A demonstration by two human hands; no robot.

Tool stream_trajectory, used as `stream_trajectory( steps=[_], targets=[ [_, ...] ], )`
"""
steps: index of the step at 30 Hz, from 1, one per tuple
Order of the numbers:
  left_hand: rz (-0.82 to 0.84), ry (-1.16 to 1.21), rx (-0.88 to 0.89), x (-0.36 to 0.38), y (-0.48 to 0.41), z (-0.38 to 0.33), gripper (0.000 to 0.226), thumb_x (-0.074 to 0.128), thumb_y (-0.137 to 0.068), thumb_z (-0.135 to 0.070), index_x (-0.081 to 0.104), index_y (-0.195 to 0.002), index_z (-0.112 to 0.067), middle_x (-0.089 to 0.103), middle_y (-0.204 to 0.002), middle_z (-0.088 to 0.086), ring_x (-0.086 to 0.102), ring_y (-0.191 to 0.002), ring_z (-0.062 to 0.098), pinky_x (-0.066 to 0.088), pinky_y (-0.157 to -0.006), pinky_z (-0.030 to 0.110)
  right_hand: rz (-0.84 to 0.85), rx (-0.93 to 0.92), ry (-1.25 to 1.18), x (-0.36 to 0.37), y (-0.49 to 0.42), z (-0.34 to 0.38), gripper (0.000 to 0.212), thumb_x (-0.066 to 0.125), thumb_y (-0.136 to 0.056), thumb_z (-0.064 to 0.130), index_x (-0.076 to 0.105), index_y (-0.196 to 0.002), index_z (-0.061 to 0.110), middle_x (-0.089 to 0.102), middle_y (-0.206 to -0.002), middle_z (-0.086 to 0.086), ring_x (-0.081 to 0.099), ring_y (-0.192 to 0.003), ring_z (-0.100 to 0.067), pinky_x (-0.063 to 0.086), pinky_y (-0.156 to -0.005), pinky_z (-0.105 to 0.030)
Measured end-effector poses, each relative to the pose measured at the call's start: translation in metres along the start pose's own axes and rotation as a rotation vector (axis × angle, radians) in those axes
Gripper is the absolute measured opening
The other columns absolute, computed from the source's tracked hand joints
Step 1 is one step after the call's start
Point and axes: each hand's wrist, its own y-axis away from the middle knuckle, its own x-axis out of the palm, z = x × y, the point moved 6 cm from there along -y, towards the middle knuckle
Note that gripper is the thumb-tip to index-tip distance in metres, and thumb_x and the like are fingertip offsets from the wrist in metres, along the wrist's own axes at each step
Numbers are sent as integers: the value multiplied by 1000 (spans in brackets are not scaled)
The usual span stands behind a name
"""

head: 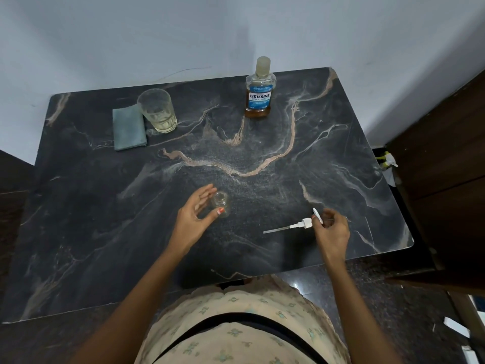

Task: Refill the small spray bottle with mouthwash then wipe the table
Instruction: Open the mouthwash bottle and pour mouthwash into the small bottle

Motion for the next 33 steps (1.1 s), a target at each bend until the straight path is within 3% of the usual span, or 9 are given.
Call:
stream_trajectory(
  steps=[3, 8, 15, 21, 25, 30, 33],
  targets=[
    [-42, 1, 10, -8, -1, 1, 49, 65, -78, -8, 48, -121, -23, 57, -119, -10, 52, -116, 2, 39, -101, 17, -11, -49, 47, 5, -5, 18, 26, 63, -81, 9, 59, -105, 1, 59, -107, -16, 54, -98, -25, 37, -84, -25],
    [-151, 30, 23, -22, -12, -4, 34, 58, -85, -8, 52, -115, -23, 61, -111, -9, 57, -107, 0, 43, -94, 13, 86, -116, 19, 33, -18, 53, 19, 62, -82, 9, 62, -100, 3, 60, -102, -15, 56, -87, -20, 46, -85, -33],
    [-172, 47, 50, -26, -72, -30, 31, 59, -85, -9, 53, -113, -21, 61, -108, -7, 57, -102, -3, 44, -90, 11, 256, -258, -21, 98, -49, 117, 17, 62, -82, 7, 62, -99, 5, 60, -103, -12, 55, -83, -11, 41, -74, -13],
    [-76, -19, 65, -5, -138, -44, 36, 62, -83, -8, 52, -117, -15, 60, -112, 0, 56, -107, 8, 42, -97, 17, 340, -318, -18, 142, -81, 151, 33, 64, -83, 13, 54, -114, 8, 55, -117, -8, 53, -108, -19, 44, -96, -31],
    [-51, -67, 60, 9, -185, -49, 40, 64, -81, -7, 51, -119, -10, 59, -119, 7, 54, -111, 14, 41, -101, 28, 307, -334, -11, 154, -111, 171, 46, 66, -81, 14, 47, -122, 8, 51, -125, -10, 47, -116, -21, 39, -101, -34],
    [-38, -122, 51, 24, -241, -59, 50, 64, -81, -6, 45, -127, -8, 51, -131, 9, 49, -121, 17, 39, -103, 27, 237, -337, -62, 159, -157, 197, 58, 71, -76, 8, 42, -126, 7, 46, -129, -11, 43, -120, -21, 35, -105, -31],
    [-26, -124, 51, 35, -266, -68, 58, 64, -79, -3, 40, -132, -8, 46, -137, 10, 45, -123, 17, 37, -99, 19, 227, -346, -106, 162, -178, 208, 62, 74, -73, 7, 41, -125, 8, 46, -128, -10, 45, -120, -20, 37, -105, -34]
  ],
)
